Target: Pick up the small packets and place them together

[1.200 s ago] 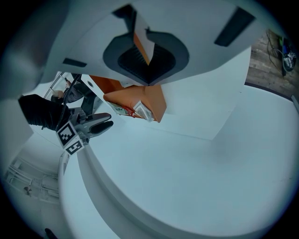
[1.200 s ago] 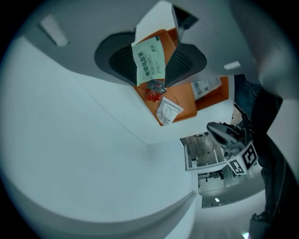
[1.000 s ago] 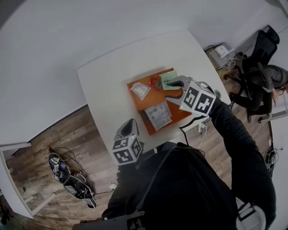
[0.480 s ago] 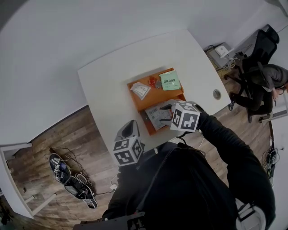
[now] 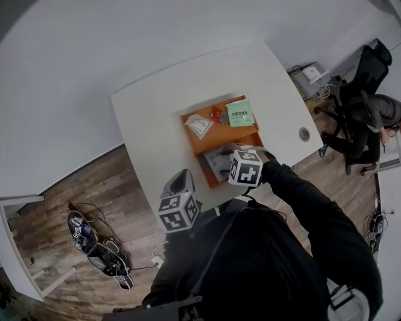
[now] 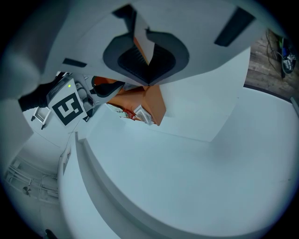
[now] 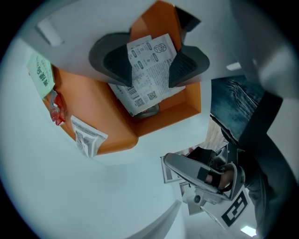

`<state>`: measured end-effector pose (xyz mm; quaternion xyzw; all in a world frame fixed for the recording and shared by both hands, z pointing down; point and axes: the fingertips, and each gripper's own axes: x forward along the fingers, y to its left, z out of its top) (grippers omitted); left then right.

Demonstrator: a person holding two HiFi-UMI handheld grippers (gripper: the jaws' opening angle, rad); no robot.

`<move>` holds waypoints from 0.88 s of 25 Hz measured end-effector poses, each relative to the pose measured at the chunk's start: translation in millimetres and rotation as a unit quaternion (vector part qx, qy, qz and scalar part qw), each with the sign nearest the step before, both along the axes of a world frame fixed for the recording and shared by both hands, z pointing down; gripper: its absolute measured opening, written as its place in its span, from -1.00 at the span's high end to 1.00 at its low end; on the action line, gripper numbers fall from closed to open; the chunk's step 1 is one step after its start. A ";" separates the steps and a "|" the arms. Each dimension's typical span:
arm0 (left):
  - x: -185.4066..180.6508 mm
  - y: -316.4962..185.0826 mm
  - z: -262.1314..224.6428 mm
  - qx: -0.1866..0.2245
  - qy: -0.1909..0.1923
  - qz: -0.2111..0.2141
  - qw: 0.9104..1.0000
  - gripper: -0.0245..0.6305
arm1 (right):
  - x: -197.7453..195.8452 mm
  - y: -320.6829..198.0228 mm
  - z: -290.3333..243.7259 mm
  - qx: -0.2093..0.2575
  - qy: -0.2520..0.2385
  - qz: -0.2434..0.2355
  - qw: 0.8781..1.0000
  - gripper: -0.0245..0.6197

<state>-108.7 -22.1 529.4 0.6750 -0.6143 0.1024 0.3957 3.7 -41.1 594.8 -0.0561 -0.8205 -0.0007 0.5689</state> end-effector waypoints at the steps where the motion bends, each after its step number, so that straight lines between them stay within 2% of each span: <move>1: -0.3 -0.2 0.1 0.000 0.000 0.000 1.000 0.93 | -0.7 -0.4 1.0 0.000 0.002 0.001 1.000 0.25; 5: -0.2 -2.1 0.9 -0.001 0.000 0.001 1.000 0.93 | -2.2 -0.9 6.1 0.005 0.010 0.002 1.000 0.25; 13: 0.9 -3.3 1.0 -0.001 0.001 0.001 1.000 0.93 | -1.1 -0.9 13.9 0.048 0.023 -0.021 0.998 0.30; 22: -0.3 -4.2 1.2 0.000 0.001 0.001 1.000 0.93 | 1.3 3.5 9.4 0.050 0.028 -0.026 0.998 0.71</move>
